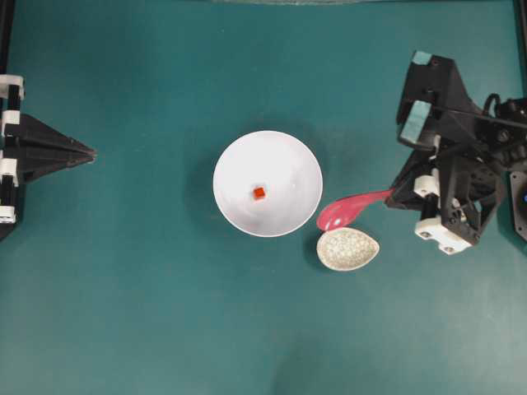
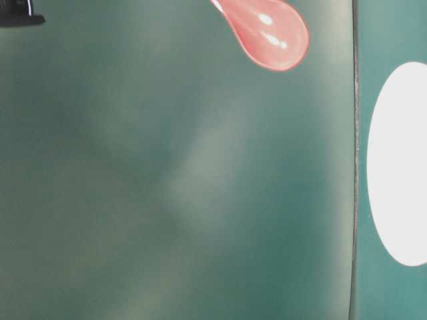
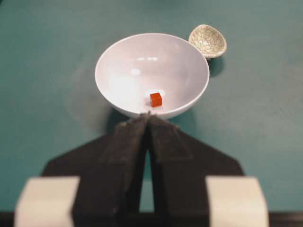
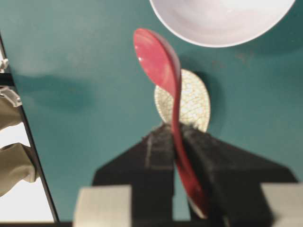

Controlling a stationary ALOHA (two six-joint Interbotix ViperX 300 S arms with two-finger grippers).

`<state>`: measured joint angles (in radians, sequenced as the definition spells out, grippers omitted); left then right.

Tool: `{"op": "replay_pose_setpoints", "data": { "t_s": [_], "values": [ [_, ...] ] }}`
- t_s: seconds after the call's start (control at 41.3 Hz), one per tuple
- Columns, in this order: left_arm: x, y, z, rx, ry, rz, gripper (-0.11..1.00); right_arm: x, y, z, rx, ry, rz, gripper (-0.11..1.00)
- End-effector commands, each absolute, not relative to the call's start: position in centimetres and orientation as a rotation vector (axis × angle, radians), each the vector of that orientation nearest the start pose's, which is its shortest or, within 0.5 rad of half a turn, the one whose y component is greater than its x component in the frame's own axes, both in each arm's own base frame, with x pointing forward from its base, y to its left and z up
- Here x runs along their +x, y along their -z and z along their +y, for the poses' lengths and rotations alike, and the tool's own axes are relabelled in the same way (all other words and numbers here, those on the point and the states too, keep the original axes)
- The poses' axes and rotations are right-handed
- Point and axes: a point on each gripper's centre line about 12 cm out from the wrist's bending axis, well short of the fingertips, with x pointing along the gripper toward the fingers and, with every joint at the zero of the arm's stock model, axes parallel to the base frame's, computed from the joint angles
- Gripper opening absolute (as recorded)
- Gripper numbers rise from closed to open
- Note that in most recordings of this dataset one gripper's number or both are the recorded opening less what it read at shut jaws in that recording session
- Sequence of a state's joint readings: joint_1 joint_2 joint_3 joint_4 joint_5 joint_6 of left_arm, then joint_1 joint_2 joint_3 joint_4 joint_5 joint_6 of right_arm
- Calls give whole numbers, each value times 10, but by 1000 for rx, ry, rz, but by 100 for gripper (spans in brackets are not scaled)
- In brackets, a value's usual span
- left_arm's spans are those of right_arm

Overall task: Grip the spoon and scoop the red block from the bowl with right arm.
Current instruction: 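Carry the empty spoon back and lower it onto the spoon rest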

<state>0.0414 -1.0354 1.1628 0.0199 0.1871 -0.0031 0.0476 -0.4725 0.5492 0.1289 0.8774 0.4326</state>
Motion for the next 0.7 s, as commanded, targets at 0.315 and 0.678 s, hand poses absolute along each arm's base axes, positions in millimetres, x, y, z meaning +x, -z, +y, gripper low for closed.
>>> {"op": "replay_pose_setpoints", "data": {
  "t_s": [0.315, 0.678],
  "values": [
    [183, -262, 8, -2, -46, 330, 0, 271, -256, 42, 541, 104, 971, 5],
    [183, -260, 8, -3, -46, 341, 0, 262, -199, 42, 598, 161, 996, 5]
  ]
}}
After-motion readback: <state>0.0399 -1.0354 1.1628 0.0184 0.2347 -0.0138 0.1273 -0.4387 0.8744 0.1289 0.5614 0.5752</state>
